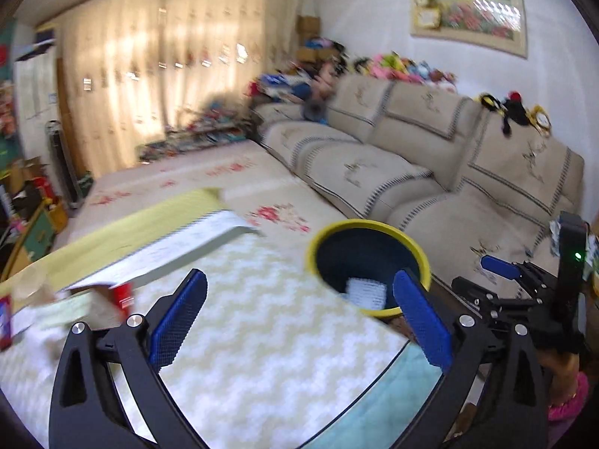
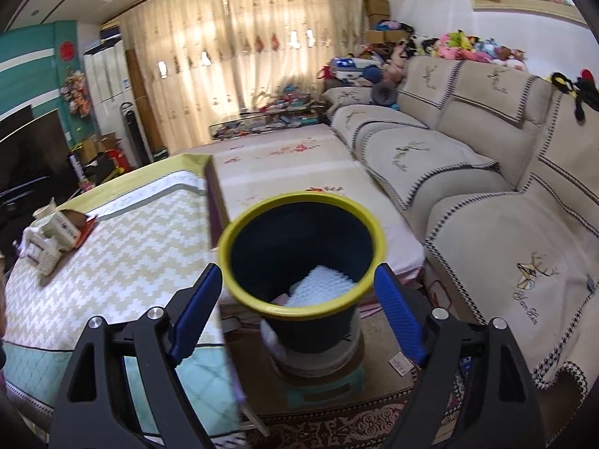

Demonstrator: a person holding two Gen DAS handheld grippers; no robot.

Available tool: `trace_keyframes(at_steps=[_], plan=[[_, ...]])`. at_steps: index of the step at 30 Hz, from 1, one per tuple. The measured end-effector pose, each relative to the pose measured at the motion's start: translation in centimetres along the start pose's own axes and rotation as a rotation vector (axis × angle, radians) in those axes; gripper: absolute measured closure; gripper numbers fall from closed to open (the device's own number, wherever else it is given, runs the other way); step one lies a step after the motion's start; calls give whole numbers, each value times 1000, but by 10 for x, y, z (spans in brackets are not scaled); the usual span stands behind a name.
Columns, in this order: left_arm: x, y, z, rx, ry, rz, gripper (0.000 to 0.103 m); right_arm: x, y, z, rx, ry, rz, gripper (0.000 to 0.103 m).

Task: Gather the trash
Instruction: 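Move the right gripper toward the white tissue on the table, then grasp the white tissue with the right gripper and lift it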

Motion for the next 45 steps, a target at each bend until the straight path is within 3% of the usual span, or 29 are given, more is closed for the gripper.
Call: trace_keyframes(at_steps=[10,19,28,33,41,45], plan=[[-55,-127,-122,285,87,-177,5,5,-88,6,119,-26,-131,23],[-118,-213,-190,464,95,-361,5,2,-191,27,298,-98,-263,23],[-148,-245,-212,527,94,-439,5,-4,-328,38,486,-115,-444,23],[-160,-259,-213,526,80,-464,5,3,-386,50,539,-99,-506,24],[-171,-270,-201,514,47,-500,5,14,-431,86,497,-118,-575,43],[-172,-270,-196,505,42,-502,5,14,-432,96,470,-139,-603,69]])
Point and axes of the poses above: each gripper's, at about its wrist camera, not at the fingertips, and z roughly the way its jaws point, y to its right, x to its top, the point moved 4 cm from there along z, roughly the way its jaws point, and after that the axes turned 4 degrees about x, right-handed, at the moved point
